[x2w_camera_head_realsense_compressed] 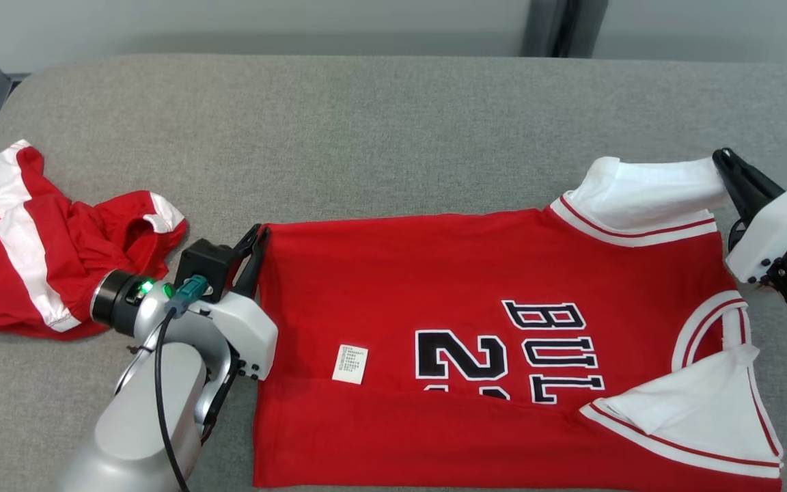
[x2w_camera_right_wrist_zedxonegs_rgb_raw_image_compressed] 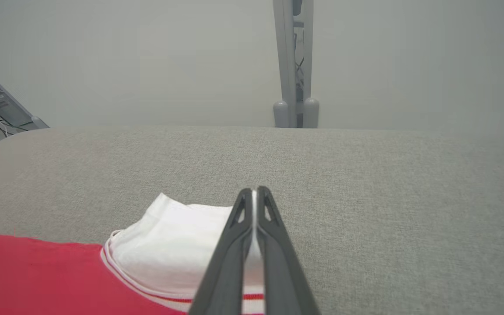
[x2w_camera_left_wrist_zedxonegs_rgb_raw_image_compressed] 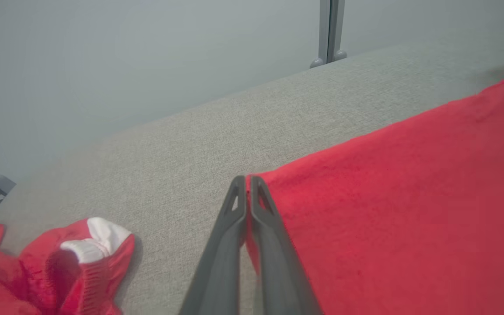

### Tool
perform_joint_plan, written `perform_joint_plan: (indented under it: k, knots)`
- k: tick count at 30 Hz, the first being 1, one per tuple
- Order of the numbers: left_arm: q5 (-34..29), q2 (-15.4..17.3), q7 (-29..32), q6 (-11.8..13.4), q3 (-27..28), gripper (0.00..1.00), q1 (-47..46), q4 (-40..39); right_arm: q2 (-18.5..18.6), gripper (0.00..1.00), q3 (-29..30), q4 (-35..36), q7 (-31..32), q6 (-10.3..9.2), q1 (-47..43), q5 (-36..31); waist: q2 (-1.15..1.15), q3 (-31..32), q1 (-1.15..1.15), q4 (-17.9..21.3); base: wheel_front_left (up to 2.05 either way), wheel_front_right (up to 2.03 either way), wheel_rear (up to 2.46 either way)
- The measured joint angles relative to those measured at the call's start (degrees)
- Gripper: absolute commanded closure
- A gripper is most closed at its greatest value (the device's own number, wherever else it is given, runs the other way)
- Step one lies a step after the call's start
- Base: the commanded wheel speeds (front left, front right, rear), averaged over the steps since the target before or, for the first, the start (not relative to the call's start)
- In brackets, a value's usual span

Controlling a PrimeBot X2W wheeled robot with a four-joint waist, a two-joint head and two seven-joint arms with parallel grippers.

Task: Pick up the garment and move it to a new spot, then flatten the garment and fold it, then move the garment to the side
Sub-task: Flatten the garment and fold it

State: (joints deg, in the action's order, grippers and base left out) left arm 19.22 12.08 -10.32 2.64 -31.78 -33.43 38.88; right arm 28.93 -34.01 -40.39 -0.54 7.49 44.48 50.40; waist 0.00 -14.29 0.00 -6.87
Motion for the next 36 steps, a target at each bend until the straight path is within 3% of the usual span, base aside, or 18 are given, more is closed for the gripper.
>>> perform_joint_plan:
  k: [6,20,36]
  knots:
    - [0.0,2.3,0.8,0.5,-0.8,1.0,4.0,-3.5,2.0,1.0,-0.1,3.8,1.0,0.0,-5.4,2.6,0.0,3.2,0.0,1.2,0.0,0.0,0.0]
    - [-1.6,8.3,4.6,-1.4,-5.4,1.0,12.0,-12.2,7.3,1.0,2.9,15.5,8.9,0.0,-20.3,9.7,0.0,6.9,0.0,2.1,0.0,0.0,0.0]
    - [-1.5,12.8,9.5,-3.5,-8.6,1.0,16.9,-18.9,9.6,1.0,10.0,27.3,21.9,0.0,-30.7,7.7,0.0,7.4,0.0,2.3,0.0,0.0,0.0]
